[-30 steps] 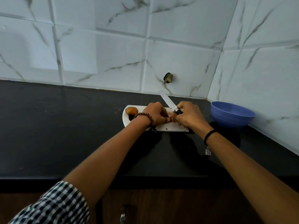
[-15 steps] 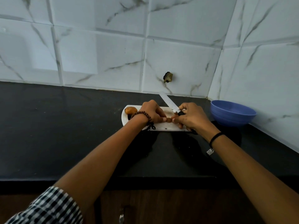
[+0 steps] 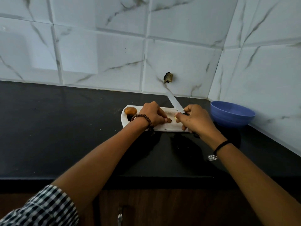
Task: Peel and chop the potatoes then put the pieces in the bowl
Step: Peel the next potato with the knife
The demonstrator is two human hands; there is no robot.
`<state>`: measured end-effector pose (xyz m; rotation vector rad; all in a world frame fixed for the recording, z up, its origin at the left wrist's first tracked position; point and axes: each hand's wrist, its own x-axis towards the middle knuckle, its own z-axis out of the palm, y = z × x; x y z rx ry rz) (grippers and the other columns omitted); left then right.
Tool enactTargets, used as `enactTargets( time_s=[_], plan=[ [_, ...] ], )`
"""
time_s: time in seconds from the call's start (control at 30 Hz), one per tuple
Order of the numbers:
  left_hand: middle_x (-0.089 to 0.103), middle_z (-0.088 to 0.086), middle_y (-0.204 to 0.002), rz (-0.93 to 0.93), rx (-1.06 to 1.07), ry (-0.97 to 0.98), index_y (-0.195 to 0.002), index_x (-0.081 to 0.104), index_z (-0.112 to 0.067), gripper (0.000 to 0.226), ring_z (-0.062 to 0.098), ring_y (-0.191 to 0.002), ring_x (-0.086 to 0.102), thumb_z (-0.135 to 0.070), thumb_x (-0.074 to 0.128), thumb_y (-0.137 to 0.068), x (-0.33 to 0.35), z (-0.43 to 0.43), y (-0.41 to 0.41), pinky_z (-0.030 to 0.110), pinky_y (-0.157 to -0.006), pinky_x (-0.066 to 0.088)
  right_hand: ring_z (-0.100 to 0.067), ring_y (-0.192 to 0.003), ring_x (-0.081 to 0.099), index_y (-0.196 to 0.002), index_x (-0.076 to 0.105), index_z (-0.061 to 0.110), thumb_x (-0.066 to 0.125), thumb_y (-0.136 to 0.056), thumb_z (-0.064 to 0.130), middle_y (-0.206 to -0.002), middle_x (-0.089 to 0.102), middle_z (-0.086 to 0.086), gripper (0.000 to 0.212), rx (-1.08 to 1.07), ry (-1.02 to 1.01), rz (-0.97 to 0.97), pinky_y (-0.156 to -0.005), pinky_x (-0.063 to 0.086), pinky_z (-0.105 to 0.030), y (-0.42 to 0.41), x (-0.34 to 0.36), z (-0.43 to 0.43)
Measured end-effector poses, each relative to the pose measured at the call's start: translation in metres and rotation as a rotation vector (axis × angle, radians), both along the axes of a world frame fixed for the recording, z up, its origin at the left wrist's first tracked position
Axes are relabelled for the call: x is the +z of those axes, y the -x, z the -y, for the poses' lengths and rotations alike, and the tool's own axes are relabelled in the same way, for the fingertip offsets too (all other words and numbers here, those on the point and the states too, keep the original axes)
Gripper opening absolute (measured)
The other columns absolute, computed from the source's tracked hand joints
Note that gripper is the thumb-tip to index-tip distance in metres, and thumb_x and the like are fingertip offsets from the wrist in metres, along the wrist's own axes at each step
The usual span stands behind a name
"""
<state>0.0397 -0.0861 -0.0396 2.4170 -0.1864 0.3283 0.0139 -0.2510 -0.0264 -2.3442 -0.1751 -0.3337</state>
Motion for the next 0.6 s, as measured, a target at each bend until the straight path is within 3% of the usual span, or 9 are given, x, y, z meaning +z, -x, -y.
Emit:
enactTargets(
  time_s=[0.1,0.2,0.27,0.43,0.53,0.6],
  plan=[
    [0.074,-0.001,-0.092,0.021,0.001,0.002,-0.094,0.078,-0.017,0.026,0.010,-0.094,0.063,-0.034,0.080,-0.075,0.001,0.000,0.004,0.022,-0.088,0.050,-0.021,-0.057,0.065,-0.095,0.067,0.017,0.059,-0.096,0.033,-0.083,0.075,-0.005,0.018,0.042,0.103,-0.040,-0.050,0.052,-0.030,0.013,0.000,0.005],
    [0.074,0.000,-0.090,0.052,0.005,0.018,-0.092,0.078,-0.015,0.020,0.008,-0.088,0.062,-0.027,0.079,-0.076,0.001,-0.001,0.007,0.021,-0.085,0.051,-0.023,-0.076,0.068,-0.110,0.070,0.018,0.058,-0.097,0.033,-0.098,0.072,-0.006,0.024,0.065,0.242,0.000,-0.063,0.052,-0.032,0.021,-0.004,0.005],
    [0.074,-0.001,-0.089,0.065,0.010,0.025,-0.091,0.078,-0.014,0.020,0.006,-0.084,0.061,-0.027,0.079,-0.076,0.001,-0.001,0.008,0.020,-0.081,0.050,-0.025,-0.085,0.067,-0.110,0.071,0.018,0.056,-0.097,0.035,-0.102,0.069,-0.008,0.026,0.049,0.328,0.041,-0.069,0.052,-0.032,0.025,-0.005,0.004],
    [0.075,0.000,-0.087,0.072,0.023,0.014,-0.088,0.079,-0.015,0.019,0.009,-0.084,0.063,-0.029,0.080,-0.075,-0.001,0.001,0.005,0.025,-0.081,0.054,-0.027,-0.081,0.064,-0.097,0.070,0.017,0.054,-0.097,0.036,-0.094,0.066,-0.012,0.025,0.022,0.425,0.054,-0.065,0.047,-0.034,0.024,-0.006,0.000],
    [0.075,0.001,-0.087,0.084,0.038,-0.006,-0.086,0.079,-0.017,0.019,0.013,-0.086,0.065,-0.031,0.081,-0.074,-0.002,0.001,0.003,0.031,-0.084,0.056,-0.028,-0.087,0.064,-0.110,0.070,0.016,0.053,-0.096,0.034,-0.100,0.065,-0.011,0.029,-0.002,0.484,0.074,-0.072,0.054,-0.037,0.025,-0.006,-0.008],
    [0.074,0.003,-0.088,0.081,0.050,-0.016,-0.087,0.079,-0.017,0.023,0.015,-0.085,0.066,-0.034,0.081,-0.072,-0.003,0.001,0.002,0.033,-0.083,0.056,-0.026,-0.082,0.060,-0.111,0.068,0.009,0.053,-0.097,0.028,-0.097,0.062,-0.009,0.028,-0.014,0.525,0.101,-0.069,0.050,-0.036,0.025,-0.003,-0.014]
  ],
)
